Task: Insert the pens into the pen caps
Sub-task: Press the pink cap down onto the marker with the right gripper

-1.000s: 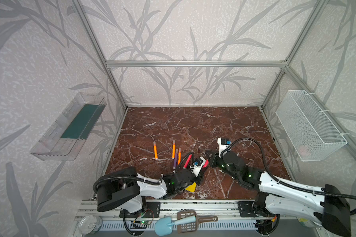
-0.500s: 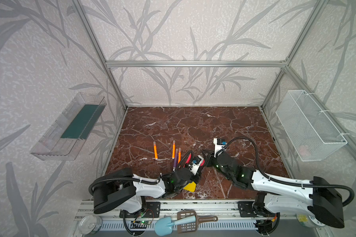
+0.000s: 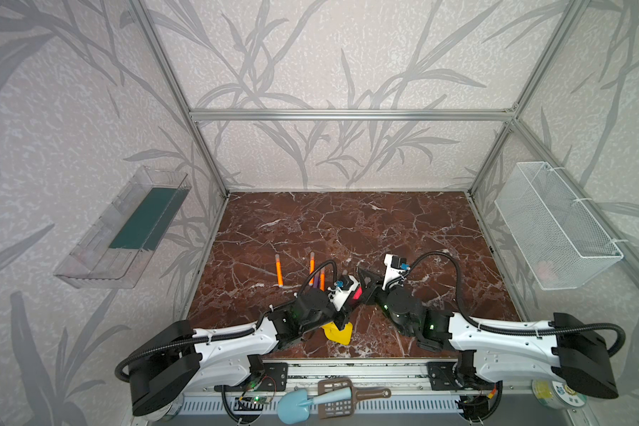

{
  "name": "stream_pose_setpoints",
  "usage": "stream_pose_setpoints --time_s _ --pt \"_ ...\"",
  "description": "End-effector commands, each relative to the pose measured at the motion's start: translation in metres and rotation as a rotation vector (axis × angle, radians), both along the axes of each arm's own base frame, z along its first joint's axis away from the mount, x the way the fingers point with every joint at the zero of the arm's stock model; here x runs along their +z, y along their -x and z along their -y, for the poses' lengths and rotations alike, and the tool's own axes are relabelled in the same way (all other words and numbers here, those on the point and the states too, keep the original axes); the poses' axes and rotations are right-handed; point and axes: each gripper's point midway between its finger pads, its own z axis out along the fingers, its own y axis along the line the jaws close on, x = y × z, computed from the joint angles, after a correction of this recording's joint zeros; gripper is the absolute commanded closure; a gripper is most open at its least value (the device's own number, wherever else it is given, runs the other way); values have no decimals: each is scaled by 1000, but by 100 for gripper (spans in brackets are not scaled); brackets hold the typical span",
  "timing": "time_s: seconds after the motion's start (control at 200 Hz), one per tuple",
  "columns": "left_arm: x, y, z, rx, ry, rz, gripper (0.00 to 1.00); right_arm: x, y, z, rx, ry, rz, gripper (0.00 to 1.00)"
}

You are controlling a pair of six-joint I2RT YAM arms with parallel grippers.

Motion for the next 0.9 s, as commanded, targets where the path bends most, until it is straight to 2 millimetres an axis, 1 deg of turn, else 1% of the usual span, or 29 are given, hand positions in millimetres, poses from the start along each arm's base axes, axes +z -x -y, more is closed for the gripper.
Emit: stream_pose_setpoints --time_s 0.0,0.105,0.22,0.33,0.395,0.505,0.625,0.735,0.76,0.83,0.895 --pt "115 -80 -34 427 269 203 100 -66 61 -28 215 134 -178 100" --pt "119 -82 -35 446 293 207 100 -65 68 -40 241 118 -175 100" --pt "122 -88 -38 484 290 203 100 -65 69 -48 252 122 -174 100" --pt "127 -89 -36 449 307 175 100 -64 71 -54 281 116 -161 100" --pt "130 -93 -42 429 339 133 100 -62 73 -57 310 89 -124 100" --pt "136 -98 -49 380 388 77 100 -62 75 -57 341 77 -70 100" --pt "142 -96 -51 331 410 63 100 -61 79 -58 381 72 -16 100" --pt "144 -95 -56 329 413 71 100 -63 80 -54 396 95 18 100" --pt "144 -95 -58 333 414 72 100 -57 80 -54 394 72 35 100" --pt "145 -96 -61 338 417 76 100 -56 81 -50 384 72 59 100" --pt "146 -98 -63 352 416 85 100 -58 82 -46 357 73 35 100"
